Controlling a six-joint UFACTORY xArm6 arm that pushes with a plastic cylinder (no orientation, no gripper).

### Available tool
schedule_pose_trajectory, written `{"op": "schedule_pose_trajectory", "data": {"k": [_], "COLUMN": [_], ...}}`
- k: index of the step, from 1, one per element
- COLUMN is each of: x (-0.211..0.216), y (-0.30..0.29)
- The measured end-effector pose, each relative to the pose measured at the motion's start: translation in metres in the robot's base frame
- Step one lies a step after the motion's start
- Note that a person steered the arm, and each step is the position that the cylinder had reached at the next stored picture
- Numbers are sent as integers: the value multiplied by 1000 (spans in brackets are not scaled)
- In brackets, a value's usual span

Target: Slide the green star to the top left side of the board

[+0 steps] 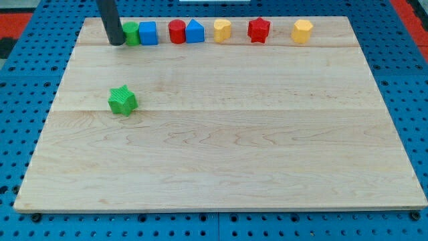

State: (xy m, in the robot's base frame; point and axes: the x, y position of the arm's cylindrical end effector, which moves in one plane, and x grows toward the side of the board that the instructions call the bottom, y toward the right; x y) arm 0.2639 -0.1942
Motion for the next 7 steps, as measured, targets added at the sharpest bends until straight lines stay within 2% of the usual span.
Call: {"op": "schedule_pose_trajectory", "data": {"k": [1, 2, 3, 4, 5, 6, 7], "x": [9, 67, 94, 171, 175, 192, 173], "y": [-7, 36, 107, 84, 28, 28, 12]}}
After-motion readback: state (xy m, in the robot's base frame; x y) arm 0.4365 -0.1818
